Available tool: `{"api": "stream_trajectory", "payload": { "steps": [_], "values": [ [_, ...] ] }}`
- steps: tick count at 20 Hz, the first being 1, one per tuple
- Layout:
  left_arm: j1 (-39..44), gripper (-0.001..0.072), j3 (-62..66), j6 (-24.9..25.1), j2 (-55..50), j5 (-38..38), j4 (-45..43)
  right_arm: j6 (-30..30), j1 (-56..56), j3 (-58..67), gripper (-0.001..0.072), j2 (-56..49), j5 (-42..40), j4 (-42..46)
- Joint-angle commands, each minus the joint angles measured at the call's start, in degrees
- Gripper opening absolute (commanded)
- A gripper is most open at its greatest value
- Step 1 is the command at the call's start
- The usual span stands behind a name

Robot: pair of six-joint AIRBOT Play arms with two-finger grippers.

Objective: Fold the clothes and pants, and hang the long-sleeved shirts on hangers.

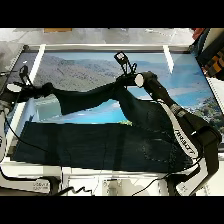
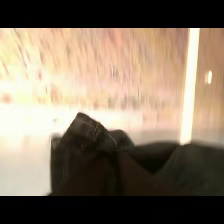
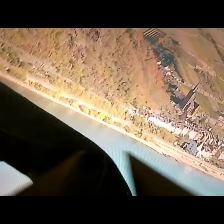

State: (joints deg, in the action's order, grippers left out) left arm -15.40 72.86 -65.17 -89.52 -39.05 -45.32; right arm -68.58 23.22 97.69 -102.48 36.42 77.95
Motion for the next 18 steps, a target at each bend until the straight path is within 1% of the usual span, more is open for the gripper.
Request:
{"api": "stream_trajectory", "payload": {
  "steps": [1,3,5,6,7,8,10,12,14,16,18],
  "values": [
    [0.0,0.0692,0.0,0.0,-0.3,5.2,2.5,-3.6,-0.1,0.2,0.0517,-0.9,-3.0,0.4],
    [-0.2,0.0703,0.0,0.0,0.0,3.8,2.2,-6.0,-1.0,0.5,0.0508,-0.7,-2.6,0.6],
    [-1.4,0.0697,0.0,0.0,0.9,-0.7,0.5,-8.5,-3.7,0.5,0.0507,-0.2,0.4,1.0],
    [-2.7,0.0676,0.0,-0.4,1.2,-4.1,0.1,-8.5,-5.6,0.5,0.0507,0.1,2.8,1.5],
    [-4.4,0.0574,0.0,-2.3,1.2,-8.5,0.1,-8.5,-7.8,0.5,0.0507,0.4,5.5,1.5],
    [-6.0,0.0541,0.0,-3.7,1.0,-13.0,0.0,-8.5,-10.4,0.5,0.0507,0.8,8.2,1.5],
    [-8.6,0.0541,0.0,-3.5,-0.5,-21.5,-0.1,-8.5,-14.8,0.5,0.0507,1.2,12.7,1.4],
    [-9.2,0.0541,0.0,-0.7,-3.3,-28.3,-1.1,-8.5,-18.1,0.5,0.0507,1.2,15.9,1.3],
    [-8.1,0.0541,0.0,0.5,-6.4,-30.8,-2.2,-8.5,-20.5,0.5,0.0507,1.3,17.7,1.4],
    [-6.6,0.0541,0.0,1.4,-9.3,-30.2,-2.2,-8.5,-22.1,0.5,0.0507,1.3,19.3,1.4],
    [-4.9,0.0541,0.0,4.7,-11.1,-28.0,-2.2,-8.5,-23.7,0.5,0.0507,1.3,21.2,1.4]
  ]
}}
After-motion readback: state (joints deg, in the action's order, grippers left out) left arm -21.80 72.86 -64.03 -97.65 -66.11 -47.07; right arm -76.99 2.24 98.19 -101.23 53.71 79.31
